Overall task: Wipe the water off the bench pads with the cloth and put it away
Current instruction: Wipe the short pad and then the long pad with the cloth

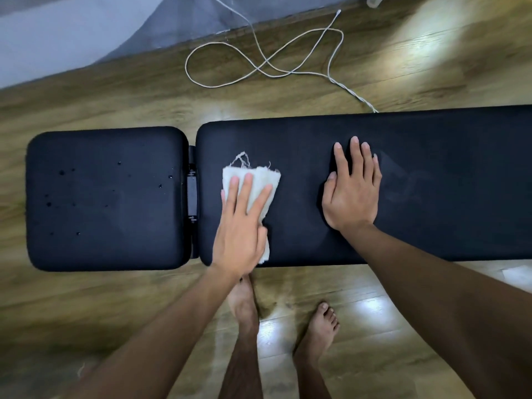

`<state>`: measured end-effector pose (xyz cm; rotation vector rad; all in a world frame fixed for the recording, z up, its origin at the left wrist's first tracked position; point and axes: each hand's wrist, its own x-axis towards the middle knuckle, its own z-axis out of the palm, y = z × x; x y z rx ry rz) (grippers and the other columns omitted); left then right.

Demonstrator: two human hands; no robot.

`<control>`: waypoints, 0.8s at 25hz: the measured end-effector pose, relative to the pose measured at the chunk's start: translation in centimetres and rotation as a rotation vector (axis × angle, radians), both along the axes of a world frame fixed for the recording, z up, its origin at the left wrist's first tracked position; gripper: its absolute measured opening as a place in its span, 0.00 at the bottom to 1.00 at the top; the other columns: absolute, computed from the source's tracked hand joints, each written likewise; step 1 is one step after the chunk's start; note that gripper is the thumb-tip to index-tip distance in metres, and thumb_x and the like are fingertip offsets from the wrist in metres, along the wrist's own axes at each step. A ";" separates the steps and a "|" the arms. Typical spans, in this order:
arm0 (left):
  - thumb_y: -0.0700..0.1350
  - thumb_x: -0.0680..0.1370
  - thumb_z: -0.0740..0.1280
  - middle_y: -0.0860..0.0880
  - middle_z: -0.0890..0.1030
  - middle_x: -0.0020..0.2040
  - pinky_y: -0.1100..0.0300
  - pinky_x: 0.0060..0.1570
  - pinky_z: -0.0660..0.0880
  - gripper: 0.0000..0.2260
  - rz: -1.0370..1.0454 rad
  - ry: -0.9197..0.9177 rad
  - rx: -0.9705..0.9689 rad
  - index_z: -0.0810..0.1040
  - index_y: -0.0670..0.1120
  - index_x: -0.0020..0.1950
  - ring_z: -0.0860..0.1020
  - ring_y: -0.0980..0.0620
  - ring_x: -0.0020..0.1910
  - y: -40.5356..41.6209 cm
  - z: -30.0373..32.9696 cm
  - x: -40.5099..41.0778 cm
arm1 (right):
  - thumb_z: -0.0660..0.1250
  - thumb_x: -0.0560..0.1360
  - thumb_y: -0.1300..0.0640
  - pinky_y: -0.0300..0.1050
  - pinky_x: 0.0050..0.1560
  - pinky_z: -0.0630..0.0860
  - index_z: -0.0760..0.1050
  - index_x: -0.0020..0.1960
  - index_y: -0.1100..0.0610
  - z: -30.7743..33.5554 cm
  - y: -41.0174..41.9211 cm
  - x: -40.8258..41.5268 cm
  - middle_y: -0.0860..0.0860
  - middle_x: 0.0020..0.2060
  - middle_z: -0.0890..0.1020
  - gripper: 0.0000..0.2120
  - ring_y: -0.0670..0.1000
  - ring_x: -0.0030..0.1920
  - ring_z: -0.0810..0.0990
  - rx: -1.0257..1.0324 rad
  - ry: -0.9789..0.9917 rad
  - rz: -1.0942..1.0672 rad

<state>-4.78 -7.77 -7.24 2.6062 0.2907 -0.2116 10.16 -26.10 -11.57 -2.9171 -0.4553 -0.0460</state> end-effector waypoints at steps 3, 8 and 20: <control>0.41 0.73 0.53 0.41 0.52 0.83 0.37 0.79 0.45 0.34 -0.005 0.014 0.004 0.61 0.47 0.81 0.45 0.38 0.82 -1.1 -0.2 -2.2 | 0.51 0.81 0.52 0.57 0.79 0.51 0.58 0.79 0.52 0.1 0.1 -0.1 0.55 0.79 0.59 0.26 0.57 0.80 0.55 -0.005 0.004 0.002; 0.43 0.74 0.49 0.41 0.51 0.83 0.40 0.79 0.41 0.33 0.020 -0.016 -0.054 0.60 0.47 0.81 0.43 0.38 0.82 0.0 -0.2 1.5 | 0.51 0.80 0.51 0.57 0.79 0.52 0.59 0.79 0.52 0.4 0.1 -0.2 0.56 0.79 0.59 0.27 0.57 0.80 0.55 -0.006 0.004 0.005; 0.43 0.76 0.53 0.41 0.51 0.83 0.39 0.79 0.49 0.31 0.029 -0.041 0.004 0.59 0.48 0.82 0.45 0.38 0.82 4.5 -0.6 8.1 | 0.52 0.81 0.44 0.63 0.78 0.51 0.59 0.79 0.54 1.2 0.4 -0.2 0.59 0.80 0.56 0.29 0.61 0.80 0.53 -0.104 0.060 0.017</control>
